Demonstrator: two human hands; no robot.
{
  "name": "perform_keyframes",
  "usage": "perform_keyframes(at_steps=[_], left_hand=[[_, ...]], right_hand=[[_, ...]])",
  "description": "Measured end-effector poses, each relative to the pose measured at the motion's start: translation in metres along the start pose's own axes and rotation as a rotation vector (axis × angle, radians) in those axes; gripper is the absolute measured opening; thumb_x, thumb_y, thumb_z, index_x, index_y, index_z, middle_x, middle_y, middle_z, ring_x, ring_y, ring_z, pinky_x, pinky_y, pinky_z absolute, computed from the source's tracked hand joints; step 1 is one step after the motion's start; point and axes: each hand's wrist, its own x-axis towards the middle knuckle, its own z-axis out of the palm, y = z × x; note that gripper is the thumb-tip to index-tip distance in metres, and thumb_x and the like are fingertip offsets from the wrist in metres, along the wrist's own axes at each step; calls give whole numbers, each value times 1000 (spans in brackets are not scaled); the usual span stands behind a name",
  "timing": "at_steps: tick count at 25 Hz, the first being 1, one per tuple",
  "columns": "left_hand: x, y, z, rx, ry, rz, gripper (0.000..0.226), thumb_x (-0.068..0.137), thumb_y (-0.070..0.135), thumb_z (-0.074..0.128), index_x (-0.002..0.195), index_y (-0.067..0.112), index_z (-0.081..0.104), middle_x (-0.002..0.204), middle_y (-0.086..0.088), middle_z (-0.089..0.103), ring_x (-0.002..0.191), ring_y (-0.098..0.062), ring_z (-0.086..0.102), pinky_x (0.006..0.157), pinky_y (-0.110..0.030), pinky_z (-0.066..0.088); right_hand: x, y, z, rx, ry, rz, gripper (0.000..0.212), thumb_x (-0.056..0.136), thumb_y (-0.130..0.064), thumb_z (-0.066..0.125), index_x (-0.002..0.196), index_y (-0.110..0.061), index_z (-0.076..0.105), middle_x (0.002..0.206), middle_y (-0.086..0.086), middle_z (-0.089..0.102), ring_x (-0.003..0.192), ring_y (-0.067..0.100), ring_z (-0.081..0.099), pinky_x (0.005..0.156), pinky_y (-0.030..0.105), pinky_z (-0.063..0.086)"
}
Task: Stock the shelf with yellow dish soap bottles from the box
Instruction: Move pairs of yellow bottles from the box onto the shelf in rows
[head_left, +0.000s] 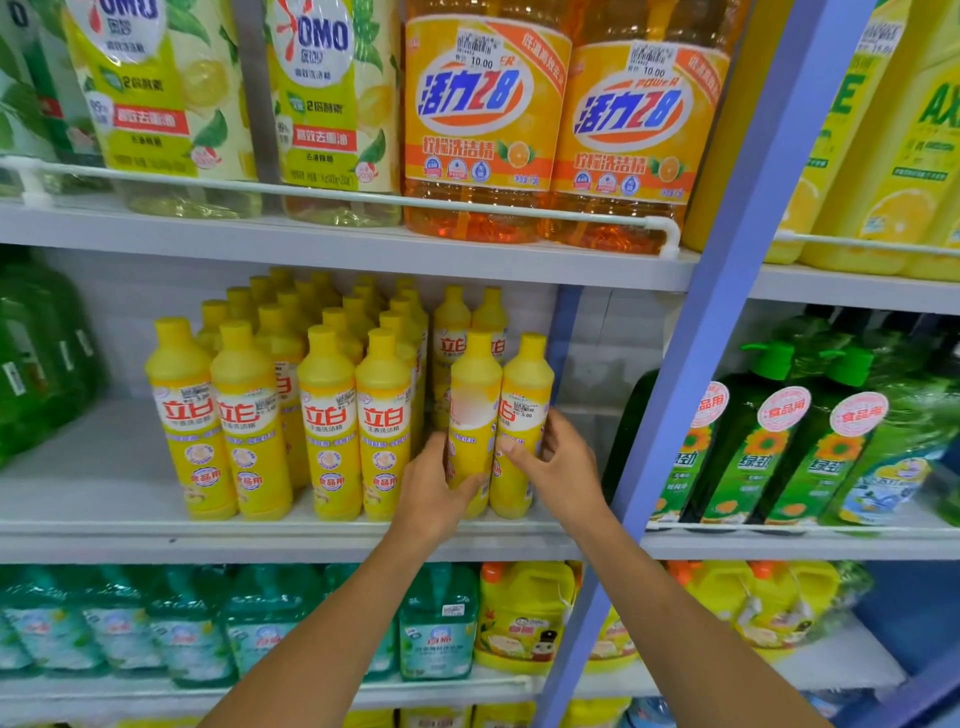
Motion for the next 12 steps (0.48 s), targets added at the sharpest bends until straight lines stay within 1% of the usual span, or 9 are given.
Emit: perform_keyframes(at_steps=[2,5,7,9,10,12], left_hand=[[-1,2,4,24,78,-8,60,76,30,86,125,17,53,123,-2,67,111,-21,64,91,-40,57],[0,10,14,66,176,-47,63,72,35,88,117,16,50,120,-5,65,110,-25,63,87,-41,56],[-1,8,20,59,171,-78,64,71,36,88,120,15,51,120,-5,63,112,-25,61,89,-42,54],[-2,2,22,91,131,-83,65,71,32,87,123,16,51,120,-6,62,115,-26,60,93,-45,53],[-1,0,22,112,121,-84,64,71,30,87,123,17,51,121,-6,63,116,-27,61,94,-46,53],[0,0,22,149,133,-96,63,71,28,88,120,16,51,122,-7,64,115,-28,62,94,-46,53]], right_hand=[[2,6,1,-12,8,7,61,82,-32,83,136,-24,57,126,-10,69,115,5,66,99,37,57],[6,6,-1,-44,-32,31,58,85,-36,80,136,-28,55,129,-11,67,118,5,64,101,41,56],[1,6,-1,-88,-53,28,61,84,-39,79,138,-30,53,130,-13,66,118,4,63,100,34,56],[-9,15,0,-178,-33,44,64,77,-49,83,131,-32,54,126,-13,66,114,4,65,94,30,57],[-14,21,0,-235,-11,64,61,75,-51,84,125,-31,55,122,-12,68,109,4,66,91,31,58],[-17,30,1,-299,20,107,50,77,-44,85,116,-28,59,113,-10,70,101,4,68,89,35,60]])
